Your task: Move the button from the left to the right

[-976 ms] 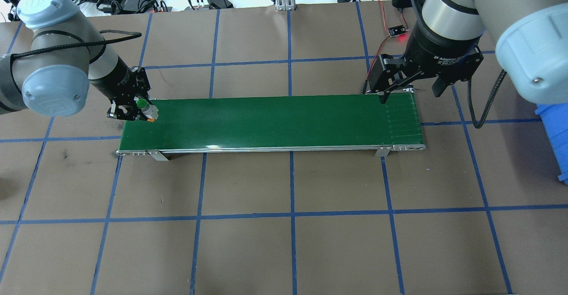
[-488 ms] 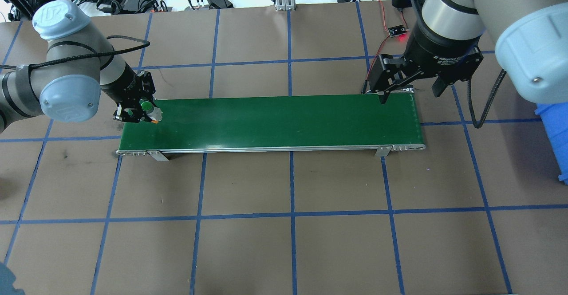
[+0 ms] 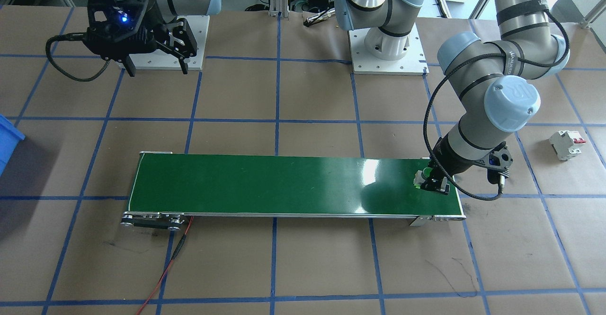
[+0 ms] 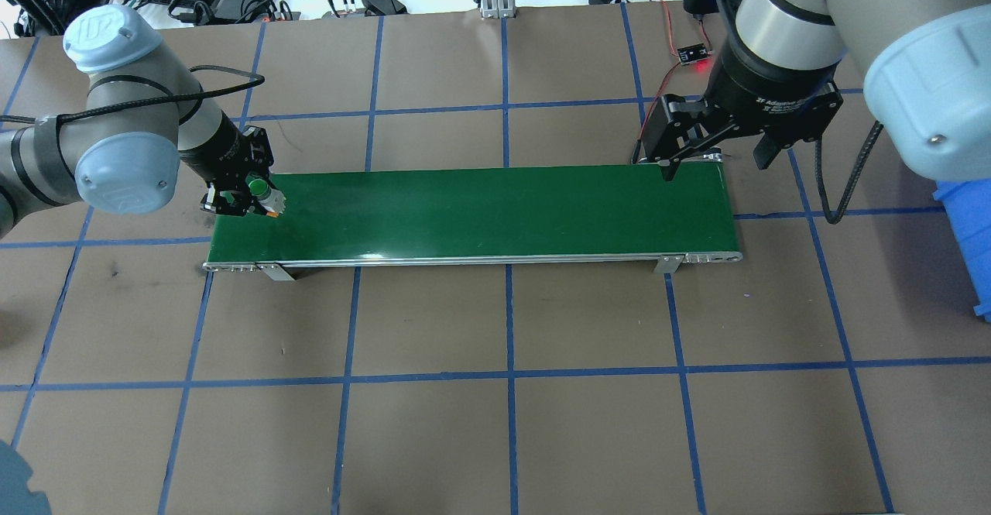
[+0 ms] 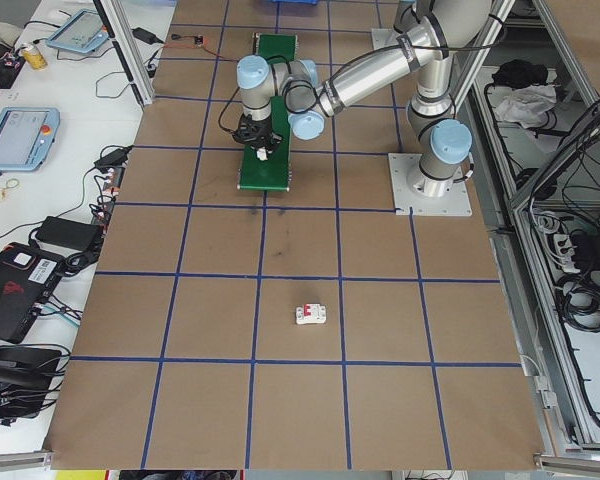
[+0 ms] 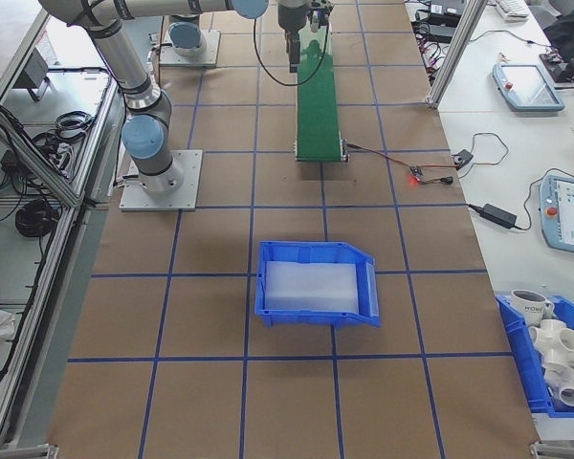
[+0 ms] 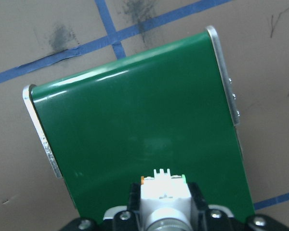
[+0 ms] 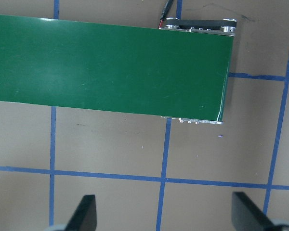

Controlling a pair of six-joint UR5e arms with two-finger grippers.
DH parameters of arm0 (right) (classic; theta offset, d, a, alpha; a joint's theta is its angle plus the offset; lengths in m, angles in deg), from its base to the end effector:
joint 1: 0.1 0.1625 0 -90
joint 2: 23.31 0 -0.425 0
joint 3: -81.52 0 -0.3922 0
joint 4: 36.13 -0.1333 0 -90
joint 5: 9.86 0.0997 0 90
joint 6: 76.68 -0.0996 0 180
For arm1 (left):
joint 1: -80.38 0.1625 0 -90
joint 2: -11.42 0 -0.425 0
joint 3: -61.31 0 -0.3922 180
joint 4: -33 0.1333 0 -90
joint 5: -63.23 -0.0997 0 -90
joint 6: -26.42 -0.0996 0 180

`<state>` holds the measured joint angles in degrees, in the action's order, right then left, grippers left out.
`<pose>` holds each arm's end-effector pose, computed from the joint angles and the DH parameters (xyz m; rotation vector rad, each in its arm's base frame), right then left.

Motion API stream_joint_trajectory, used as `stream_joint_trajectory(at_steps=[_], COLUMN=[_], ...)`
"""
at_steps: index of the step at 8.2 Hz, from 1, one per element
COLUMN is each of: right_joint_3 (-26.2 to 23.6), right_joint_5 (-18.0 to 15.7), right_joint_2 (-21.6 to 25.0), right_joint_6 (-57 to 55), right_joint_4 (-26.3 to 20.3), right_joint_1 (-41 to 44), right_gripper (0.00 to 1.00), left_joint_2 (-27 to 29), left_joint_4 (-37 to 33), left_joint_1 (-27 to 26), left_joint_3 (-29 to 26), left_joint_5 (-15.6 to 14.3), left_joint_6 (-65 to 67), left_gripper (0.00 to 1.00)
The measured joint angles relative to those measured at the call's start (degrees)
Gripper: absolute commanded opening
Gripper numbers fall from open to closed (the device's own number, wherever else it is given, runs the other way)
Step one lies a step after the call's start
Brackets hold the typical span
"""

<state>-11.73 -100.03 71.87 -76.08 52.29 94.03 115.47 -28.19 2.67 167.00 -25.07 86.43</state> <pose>0.1653 -0.4432 0.5000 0.1295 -3.1361 0.0097 -0.0178 -0.5584 0.2791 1.8412 -2.5197 -0.0419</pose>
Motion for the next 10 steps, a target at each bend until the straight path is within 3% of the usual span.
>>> stream_joint_trajectory(at_steps=[5, 6, 7, 9, 10], right_joint_3=[0.1, 0.0, 0.1, 0.0, 0.0], right_joint_5=[0.0, 0.0, 0.0, 0.0, 0.0], right_joint_2=[-0.4, -0.4, -0.5, -0.5, -0.4], right_joint_6=[0.1, 0.1, 0.1, 0.1, 0.1], right_joint_4=[0.5, 0.5, 0.5, 0.5, 0.4], right_joint_1=[0.0, 0.0, 0.0, 0.0, 0.0], right_gripper=[1.00, 1.00, 1.00, 1.00, 1.00], left_joint_2=[0.7, 0.9, 1.0, 1.4, 1.8], left_joint_4=[0.0, 0.0, 0.0, 0.0, 0.0], left_joint_1=[0.3, 0.3, 0.3, 0.3, 0.3], left_joint_3=[0.0, 0.0, 0.0, 0.0, 0.0], left_joint_5=[0.1, 0.1, 0.1, 0.0, -0.1], left_joint_6=[-0.1, -0.1, 0.0, -0.1, -0.2], left_gripper=[0.42, 0.51, 0.78, 0.95, 0.96])
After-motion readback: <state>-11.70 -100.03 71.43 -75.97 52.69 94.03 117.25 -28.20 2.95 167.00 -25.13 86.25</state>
